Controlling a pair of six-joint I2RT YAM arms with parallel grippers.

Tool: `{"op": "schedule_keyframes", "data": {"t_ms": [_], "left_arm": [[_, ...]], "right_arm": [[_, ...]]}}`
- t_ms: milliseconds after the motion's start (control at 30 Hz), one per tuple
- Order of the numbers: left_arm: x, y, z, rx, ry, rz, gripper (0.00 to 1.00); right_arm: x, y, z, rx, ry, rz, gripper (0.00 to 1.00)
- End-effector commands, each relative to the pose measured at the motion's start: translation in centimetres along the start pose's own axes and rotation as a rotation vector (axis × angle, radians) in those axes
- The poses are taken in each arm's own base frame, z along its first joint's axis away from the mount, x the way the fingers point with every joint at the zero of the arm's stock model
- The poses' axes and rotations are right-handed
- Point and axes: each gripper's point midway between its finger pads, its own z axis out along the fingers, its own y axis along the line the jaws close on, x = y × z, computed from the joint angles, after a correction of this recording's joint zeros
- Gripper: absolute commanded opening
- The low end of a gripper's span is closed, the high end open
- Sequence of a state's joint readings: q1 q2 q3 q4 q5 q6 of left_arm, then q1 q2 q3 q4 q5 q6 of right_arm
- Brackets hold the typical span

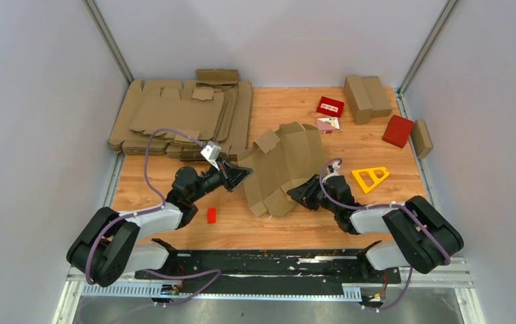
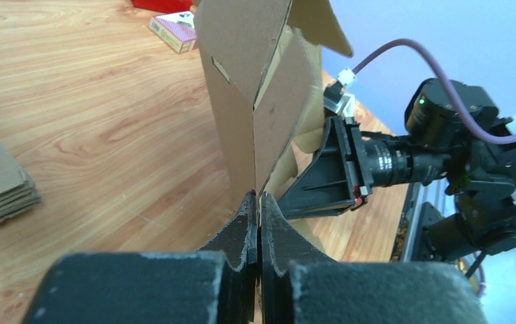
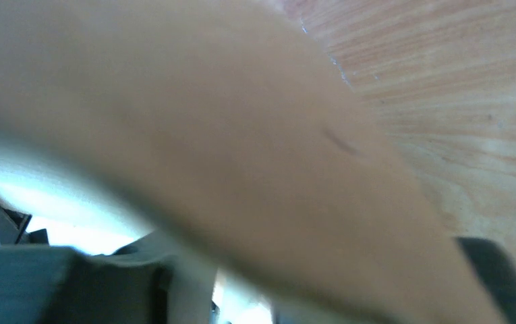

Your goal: Fold the paper box

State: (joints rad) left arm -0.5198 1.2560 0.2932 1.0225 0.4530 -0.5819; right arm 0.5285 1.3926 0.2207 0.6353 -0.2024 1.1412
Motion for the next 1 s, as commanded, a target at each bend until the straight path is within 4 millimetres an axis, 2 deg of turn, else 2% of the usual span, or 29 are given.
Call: {"op": "schedule_keyframes", "data": {"t_ms": [0,133,267,400,467,567,667,767,867,967], "left_arm": [[0.6,0.9,0.1,-0.064,0.059,0.099,0.0],[0.6,1.5,-0.1,-0.103,0.083,0.157,0.0],[0.8,1.8,-0.2,-0.128,0.105,0.199,0.0],[1.0,1.9,-0.1,-0.146,0.125,0.241,0.0],[1.1,1.8,-0.1,-0.15,0.13,0.257,0.0],[1.1,1.8,-0.1,-0.154,0.131,0.272,0.0],[1.1,1.8,-0.2,-0.155,0.132,0.289,0.0],[1.1,1.7,-0.2,-0.159,0.134,0.315,0.0],[1.1,1.6,-0.3,-0.163,0.135,0.345,0.0],[0.8,1.5,-0.5,-0.17,0.125,0.373,0.0]], "right_arm": [[-1.0,2.7,-0.3,-0.104,-0.035,-0.089,0.41],[-1.2,1.4,-1.6,-0.055,-0.064,-0.152,0.62],[-1.5,0.7,-3.9,-0.008,-0.1,-0.24,0.74],[-3.7,1.4,-7.2,0.026,-0.22,-0.376,0.82],[-5.0,1.0,-8.9,0.076,-0.293,-0.426,0.9],[-6.3,2.0,-11.1,0.086,-0.356,-0.494,0.98],[-6.7,1.8,-11.5,0.137,-0.331,-0.55,1.0],[-8.4,2.1,-11.6,0.216,-0.325,-0.625,1.0],[-9.7,2.7,-10.7,0.182,-0.273,-0.625,1.0],[-11.4,3.5,-11.0,0.103,-0.3,-0.601,1.0]]}}
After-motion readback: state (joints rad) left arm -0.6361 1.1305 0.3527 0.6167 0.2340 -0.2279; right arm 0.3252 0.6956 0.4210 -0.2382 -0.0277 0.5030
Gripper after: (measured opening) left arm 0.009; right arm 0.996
